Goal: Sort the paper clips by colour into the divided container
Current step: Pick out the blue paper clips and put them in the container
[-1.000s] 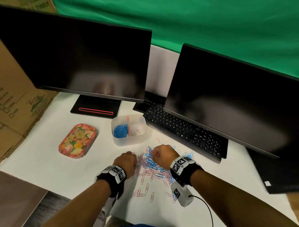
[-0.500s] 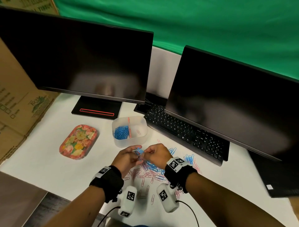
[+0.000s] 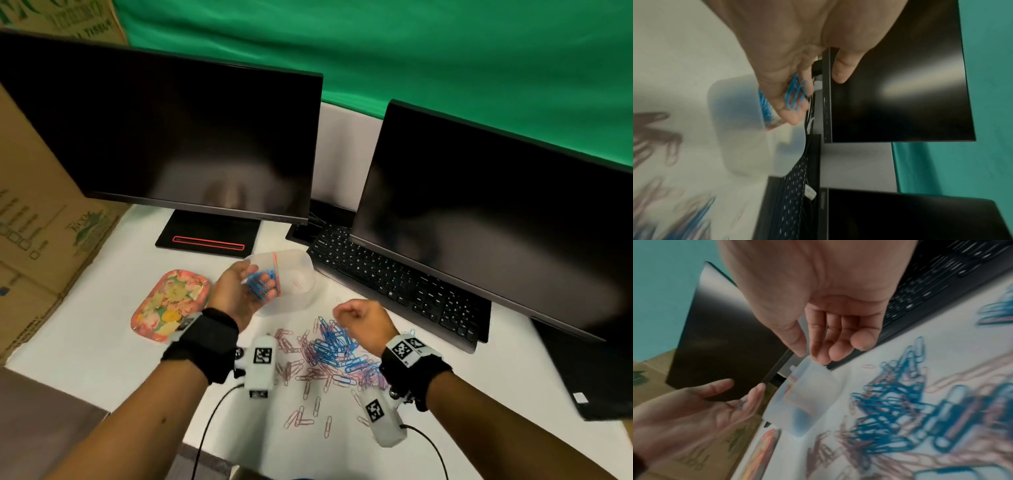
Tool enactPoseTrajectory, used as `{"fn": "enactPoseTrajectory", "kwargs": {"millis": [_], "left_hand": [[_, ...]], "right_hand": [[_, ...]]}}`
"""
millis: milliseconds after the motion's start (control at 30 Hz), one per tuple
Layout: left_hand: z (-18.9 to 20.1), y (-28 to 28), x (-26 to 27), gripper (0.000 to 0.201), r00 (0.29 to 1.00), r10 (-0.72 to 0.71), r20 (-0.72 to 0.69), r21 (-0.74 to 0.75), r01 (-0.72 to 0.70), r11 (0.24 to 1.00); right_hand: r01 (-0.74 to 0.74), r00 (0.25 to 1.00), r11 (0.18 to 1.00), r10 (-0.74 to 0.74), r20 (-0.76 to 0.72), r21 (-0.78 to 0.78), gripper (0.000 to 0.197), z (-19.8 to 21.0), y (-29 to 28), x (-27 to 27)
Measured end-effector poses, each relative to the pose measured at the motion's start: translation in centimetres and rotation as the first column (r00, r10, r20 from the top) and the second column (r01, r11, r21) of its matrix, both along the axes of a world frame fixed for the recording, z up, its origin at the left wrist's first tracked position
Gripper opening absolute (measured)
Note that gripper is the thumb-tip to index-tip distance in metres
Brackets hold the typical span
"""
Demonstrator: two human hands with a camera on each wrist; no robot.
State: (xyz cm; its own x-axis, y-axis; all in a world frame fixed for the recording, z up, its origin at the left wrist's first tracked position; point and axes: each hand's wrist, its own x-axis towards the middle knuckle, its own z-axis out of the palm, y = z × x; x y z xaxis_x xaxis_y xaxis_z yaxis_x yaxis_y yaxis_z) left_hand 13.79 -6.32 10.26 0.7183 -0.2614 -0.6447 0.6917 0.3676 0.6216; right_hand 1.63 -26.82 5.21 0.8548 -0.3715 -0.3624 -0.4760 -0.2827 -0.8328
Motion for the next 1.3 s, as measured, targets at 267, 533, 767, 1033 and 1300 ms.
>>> {"fn": "enactPoseTrajectory", "kwargs": {"millis": [267, 533, 767, 1033, 1300], "left_hand": [[-1.3, -1.3, 3.1, 0.024, 0.989, -0.120, 0.082, 0.348, 0.084, 0.934], [-4.1, -2.9, -3.7, 0.016, 0.517, -0.735, 0.438, 0.794, 0.161, 0.586], [-9.0, -5.3, -7.5, 0.026, 0.158, -0.987, 0.034, 0.984, 0.165, 0.061], [-10.0, -5.0, -7.1, 0.026, 0.176, -0.984, -0.006, 0.991, 0.133, 0.018], [-10.6, -4.6, -6.3, 0.023, 0.288, -0.952, 0.105, 0.973, 0.170, 0.159]], "right_hand": [[-0.098, 0.981, 0.972, 0.057, -0.187, -0.216, 0.016, -1.7, -2.3, -4.1], [-0.271, 0.936, 0.888, 0.152, -0.317, -0.373, 0.023, -3.2, -0.7, -3.9], [-0.318, 0.933, 0.812, 0.179, -0.311, -0.490, 0.034, -4.0, 1.5, -2.1], [-0.377, 0.909, 0.710, 0.159, -0.386, -0.595, 0.025, -4.3, 2.0, -0.5], [-0.182, 0.954, 0.919, 0.079, -0.290, -0.349, 0.017, -3.6, -0.4, -1.8]]}}
